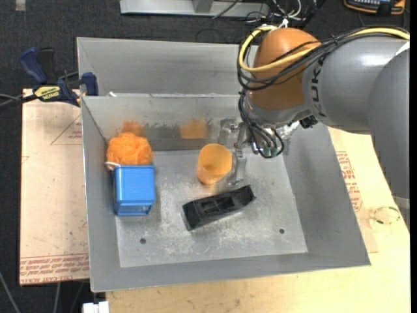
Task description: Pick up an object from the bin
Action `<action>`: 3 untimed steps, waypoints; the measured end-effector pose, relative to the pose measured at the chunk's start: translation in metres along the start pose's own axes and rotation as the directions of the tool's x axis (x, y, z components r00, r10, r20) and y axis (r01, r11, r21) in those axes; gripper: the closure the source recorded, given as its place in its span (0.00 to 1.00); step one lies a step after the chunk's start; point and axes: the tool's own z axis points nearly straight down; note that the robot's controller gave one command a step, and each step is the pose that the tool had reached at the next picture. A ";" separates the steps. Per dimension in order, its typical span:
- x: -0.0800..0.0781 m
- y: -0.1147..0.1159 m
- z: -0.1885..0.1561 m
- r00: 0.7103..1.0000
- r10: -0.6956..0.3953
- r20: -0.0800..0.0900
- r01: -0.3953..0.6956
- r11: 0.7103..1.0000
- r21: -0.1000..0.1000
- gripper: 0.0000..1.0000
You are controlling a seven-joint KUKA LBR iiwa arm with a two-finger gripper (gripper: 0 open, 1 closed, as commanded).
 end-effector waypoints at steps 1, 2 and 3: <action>-0.001 0.000 -0.005 1.000 0.000 0.007 0.000 1.000 0.000 0.00; 0.004 0.008 0.023 0.997 0.075 0.013 -0.075 0.997 -0.001 0.00; 0.009 0.015 0.045 0.992 0.124 0.007 -0.124 0.992 -0.003 0.00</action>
Offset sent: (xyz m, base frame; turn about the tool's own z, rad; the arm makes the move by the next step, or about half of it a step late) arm -0.0179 0.0218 -0.0701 0.1659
